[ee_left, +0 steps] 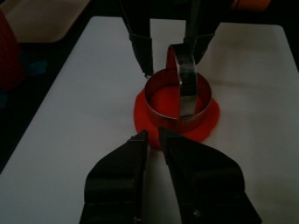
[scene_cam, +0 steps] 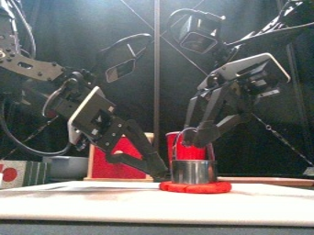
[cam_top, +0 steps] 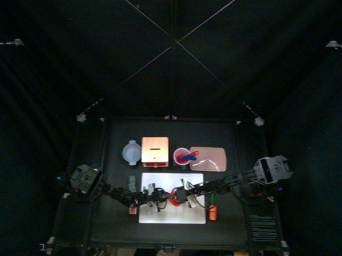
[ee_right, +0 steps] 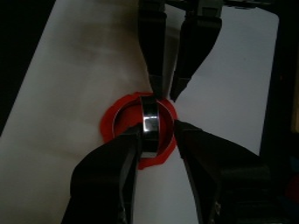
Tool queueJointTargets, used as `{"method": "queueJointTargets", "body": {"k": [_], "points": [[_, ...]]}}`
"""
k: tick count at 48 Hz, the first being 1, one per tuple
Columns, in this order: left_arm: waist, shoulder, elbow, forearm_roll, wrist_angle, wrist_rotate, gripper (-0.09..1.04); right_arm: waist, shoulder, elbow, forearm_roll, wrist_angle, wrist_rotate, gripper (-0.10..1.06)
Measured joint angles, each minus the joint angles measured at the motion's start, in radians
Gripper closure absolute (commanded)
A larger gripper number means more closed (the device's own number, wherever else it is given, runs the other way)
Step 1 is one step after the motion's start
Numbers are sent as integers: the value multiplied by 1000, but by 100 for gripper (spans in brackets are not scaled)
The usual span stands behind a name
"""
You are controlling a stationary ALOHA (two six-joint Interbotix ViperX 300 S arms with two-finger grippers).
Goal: Get the cutter from the drawer then cut the dough then place the extra dough in the bowl
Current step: Cut the dough
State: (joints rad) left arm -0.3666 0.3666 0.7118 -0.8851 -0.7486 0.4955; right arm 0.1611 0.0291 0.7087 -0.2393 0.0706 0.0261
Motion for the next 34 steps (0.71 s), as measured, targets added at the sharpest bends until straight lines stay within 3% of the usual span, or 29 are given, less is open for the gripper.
{"method": "queueJointTargets", "body": {"k": [34], "points": [[12,38,-34,-11,80,3,33,11,0,-46,-2,86,-9,25]]}}
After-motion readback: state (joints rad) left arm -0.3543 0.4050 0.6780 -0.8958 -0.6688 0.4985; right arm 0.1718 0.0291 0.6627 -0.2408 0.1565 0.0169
